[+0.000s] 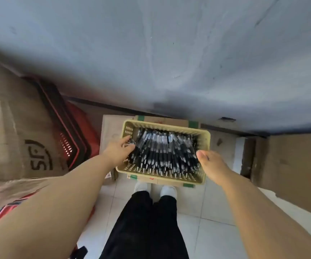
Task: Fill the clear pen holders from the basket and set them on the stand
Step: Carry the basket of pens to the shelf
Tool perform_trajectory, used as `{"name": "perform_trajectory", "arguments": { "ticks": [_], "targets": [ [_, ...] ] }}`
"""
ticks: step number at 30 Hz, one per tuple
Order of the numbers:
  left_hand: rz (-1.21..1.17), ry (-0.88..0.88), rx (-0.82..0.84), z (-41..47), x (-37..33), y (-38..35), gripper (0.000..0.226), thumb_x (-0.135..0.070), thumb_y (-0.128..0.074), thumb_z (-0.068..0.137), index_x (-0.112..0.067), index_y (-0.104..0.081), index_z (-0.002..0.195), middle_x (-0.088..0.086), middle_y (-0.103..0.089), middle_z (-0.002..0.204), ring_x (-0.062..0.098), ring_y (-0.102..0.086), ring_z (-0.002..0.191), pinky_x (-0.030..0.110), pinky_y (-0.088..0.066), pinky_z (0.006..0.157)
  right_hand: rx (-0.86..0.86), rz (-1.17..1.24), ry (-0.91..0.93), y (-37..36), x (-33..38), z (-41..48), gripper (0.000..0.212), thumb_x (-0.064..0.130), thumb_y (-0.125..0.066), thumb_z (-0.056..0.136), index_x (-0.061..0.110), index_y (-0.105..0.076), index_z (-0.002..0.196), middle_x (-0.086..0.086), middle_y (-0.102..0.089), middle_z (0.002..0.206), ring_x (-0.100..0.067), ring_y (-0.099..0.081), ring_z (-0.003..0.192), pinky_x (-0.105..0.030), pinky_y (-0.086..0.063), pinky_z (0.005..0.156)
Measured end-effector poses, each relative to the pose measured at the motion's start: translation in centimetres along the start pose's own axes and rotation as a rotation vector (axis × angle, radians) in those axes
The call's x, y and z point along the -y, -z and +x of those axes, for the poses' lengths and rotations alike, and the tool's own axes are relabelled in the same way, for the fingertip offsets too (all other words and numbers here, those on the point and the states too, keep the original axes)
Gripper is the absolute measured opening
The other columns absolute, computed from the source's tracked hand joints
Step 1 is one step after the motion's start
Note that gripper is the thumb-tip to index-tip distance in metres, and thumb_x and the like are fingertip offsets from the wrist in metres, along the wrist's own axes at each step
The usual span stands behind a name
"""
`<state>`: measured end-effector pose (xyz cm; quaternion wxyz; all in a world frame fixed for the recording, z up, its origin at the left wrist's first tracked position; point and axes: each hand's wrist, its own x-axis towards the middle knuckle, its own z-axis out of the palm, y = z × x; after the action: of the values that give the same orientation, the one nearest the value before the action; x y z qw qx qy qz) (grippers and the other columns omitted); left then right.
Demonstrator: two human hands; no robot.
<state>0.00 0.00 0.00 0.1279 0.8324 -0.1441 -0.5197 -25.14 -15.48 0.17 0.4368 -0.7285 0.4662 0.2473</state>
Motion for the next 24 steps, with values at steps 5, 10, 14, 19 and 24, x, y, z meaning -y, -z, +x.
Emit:
{"name": "perform_trajectory", "arguments": {
  "ticks": [5, 10, 14, 19, 24],
  "targets": [
    [-0.154, 0.005, 0.047, 1.2, 0.5, -0.4, 0.05, -0.036, -0.055, 0.092, -0.036, -0.038, 0.139, 0.005, -0.048, 0.127, 0.017, -0.055, 0.099, 0.028, -0.046, 0.084, -0.062, 0.199, -0.173, -1.2, 0.2, 1.7, 0.049, 0.049, -0.027, 0.097, 0.024, -0.046, 0.135, -0.008, -0.042, 0.14, -0.024, -0.037, 0.131, -0.044, -0.03, 0.109],
    [-0.202, -0.039, 0.019, 1.0, 0.9, -0.4, 0.051, -0.032, -0.058, 0.091, -0.036, -0.04, 0.138, -0.002, -0.052, 0.116, 0.01, -0.056, 0.095, 0.021, -0.049, 0.074, -0.053, 0.446, -0.203, -1.5, 0.0, 1.1, 0.041, 0.049, -0.041, 0.094, 0.033, -0.05, 0.131, 0.0, -0.044, 0.141, -0.02, -0.039, 0.13, -0.041, -0.032, 0.107],
    [-0.232, -0.072, 0.013, -0.9, 0.2, 0.1, 0.047, -0.029, -0.058, 0.091, -0.038, -0.043, 0.135, -0.012, -0.052, 0.104, -0.003, -0.054, 0.079, 0.002, -0.038, 0.046, -0.077, 0.517, -0.198, -0.8, 0.3, -0.7, 0.038, 0.042, -0.052, 0.092, 0.033, -0.052, 0.129, 0.001, -0.053, 0.131, -0.017, -0.053, 0.104, -0.028, -0.04, 0.083],
    [-0.137, -0.186, 0.033, -5.4, -2.2, 1.4, 0.045, -0.031, -0.059, 0.09, -0.039, -0.046, 0.133, -0.005, -0.056, 0.109, 0.002, -0.055, 0.08, 0.01, -0.039, 0.059, -0.15, 0.598, -0.229, 0.8, 0.3, -6.3, 0.035, 0.036, -0.054, 0.091, 0.035, -0.053, 0.127, -0.002, -0.052, 0.133, -0.022, -0.052, 0.114, -0.032, -0.039, 0.085],
    [0.003, -0.355, 0.1, -10.6, -5.3, 1.5, 0.046, -0.034, -0.058, 0.09, -0.041, -0.045, 0.133, 0.001, -0.053, 0.119, 0.013, -0.057, 0.089, 0.025, -0.048, 0.078, -0.308, 0.71, -0.25, 2.0, -0.4, -13.9, 0.036, 0.036, -0.056, 0.09, 0.034, -0.054, 0.126, -0.001, -0.051, 0.135, -0.024, -0.05, 0.118, -0.039, -0.039, 0.097]
  ]
}}
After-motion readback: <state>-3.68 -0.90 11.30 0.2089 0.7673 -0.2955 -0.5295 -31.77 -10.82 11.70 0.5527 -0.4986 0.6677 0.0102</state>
